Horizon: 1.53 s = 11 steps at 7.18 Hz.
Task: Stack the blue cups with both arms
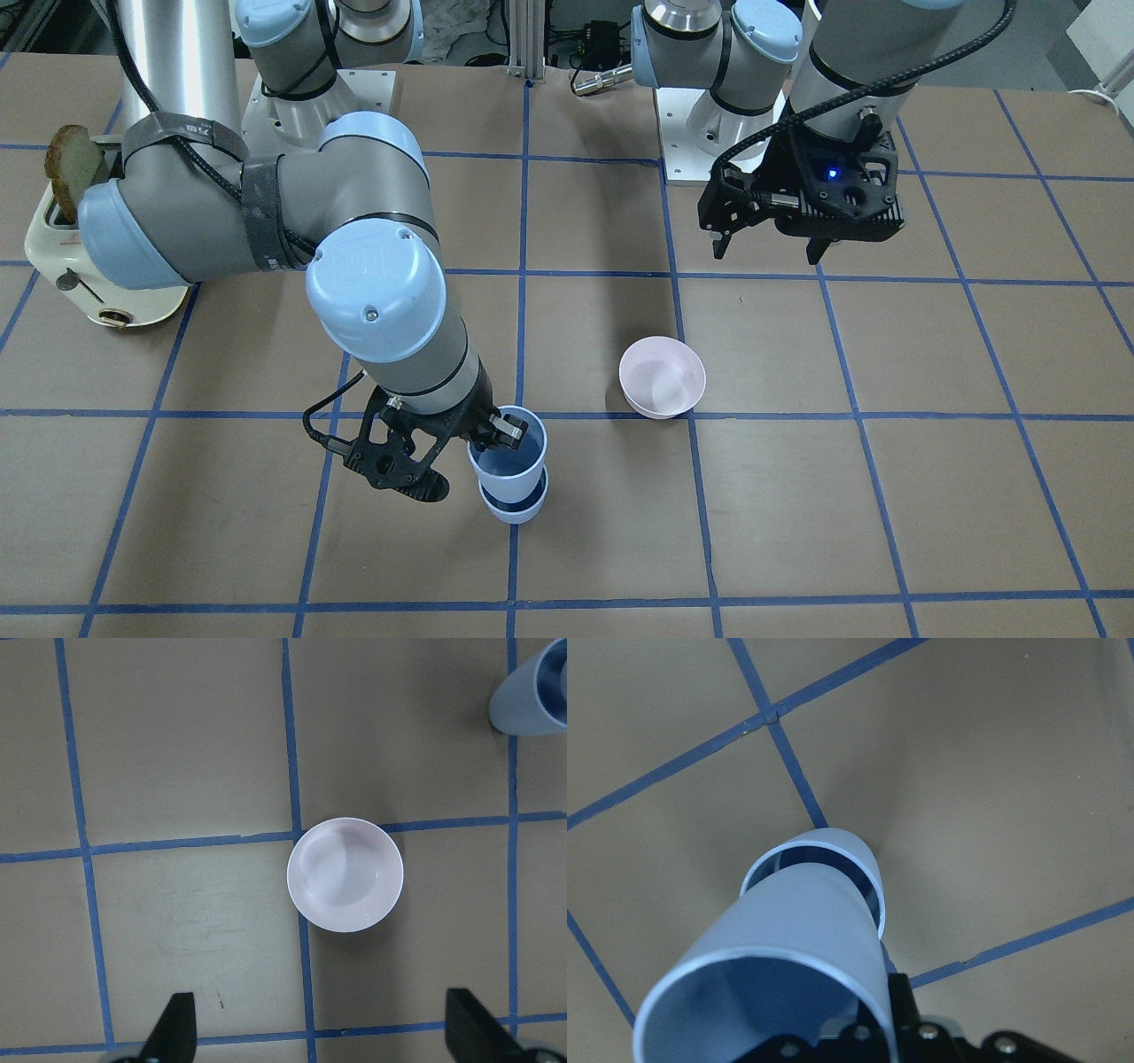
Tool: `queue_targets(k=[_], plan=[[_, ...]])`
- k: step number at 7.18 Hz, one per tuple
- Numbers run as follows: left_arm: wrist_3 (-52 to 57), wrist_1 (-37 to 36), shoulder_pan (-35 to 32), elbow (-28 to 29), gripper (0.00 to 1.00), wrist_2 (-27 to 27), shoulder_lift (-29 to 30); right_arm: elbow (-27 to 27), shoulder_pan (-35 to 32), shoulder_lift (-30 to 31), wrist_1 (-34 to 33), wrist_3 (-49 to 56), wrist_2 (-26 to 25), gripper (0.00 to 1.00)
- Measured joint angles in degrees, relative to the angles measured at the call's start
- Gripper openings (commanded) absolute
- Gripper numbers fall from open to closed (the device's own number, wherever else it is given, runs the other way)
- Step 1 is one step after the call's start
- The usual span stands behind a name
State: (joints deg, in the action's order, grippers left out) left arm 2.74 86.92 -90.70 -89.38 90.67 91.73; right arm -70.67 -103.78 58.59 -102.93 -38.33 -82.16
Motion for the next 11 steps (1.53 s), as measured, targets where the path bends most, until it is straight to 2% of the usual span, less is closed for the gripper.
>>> queue_targets(k=[1, 2, 5, 7, 9, 11], plan=[[0.04, 0.00, 0.00, 0.00, 1.00, 0.02, -0.05, -0.01, -0.01, -0.23, -0.07, -0.01, -0.03, 0.94], [0.04, 0.00, 0.00, 0.00, 1.00, -0.10, -0.11, -0.07, -0.02, -0.31, -0.13, -0.05, -0.19, 1.00], [0.05, 0.00, 0.00, -0.03, 1.00, -0.42, -0.15, 0.38, 0.49, 0.13, 0.16, 0.31, -0.77, 1.00], [0.04, 0.00, 0.03, -0.02, 1.00, -0.33, -0.26, 0.80, 3.37, 3.16, 1.04, 3.61, -2.17, 1.00], [0.07, 0.00, 0.03, -0.08, 1.00, -0.38, -0.38, -0.81, 7.26, 6.63, 2.87, 14.18, -3.37, 1.00], [0.06, 0.00, 0.01, -0.09, 1.00, -0.29, -0.45, -5.61, 11.06, 12.54, 4.97, 26.00, -4.18, 1.00]])
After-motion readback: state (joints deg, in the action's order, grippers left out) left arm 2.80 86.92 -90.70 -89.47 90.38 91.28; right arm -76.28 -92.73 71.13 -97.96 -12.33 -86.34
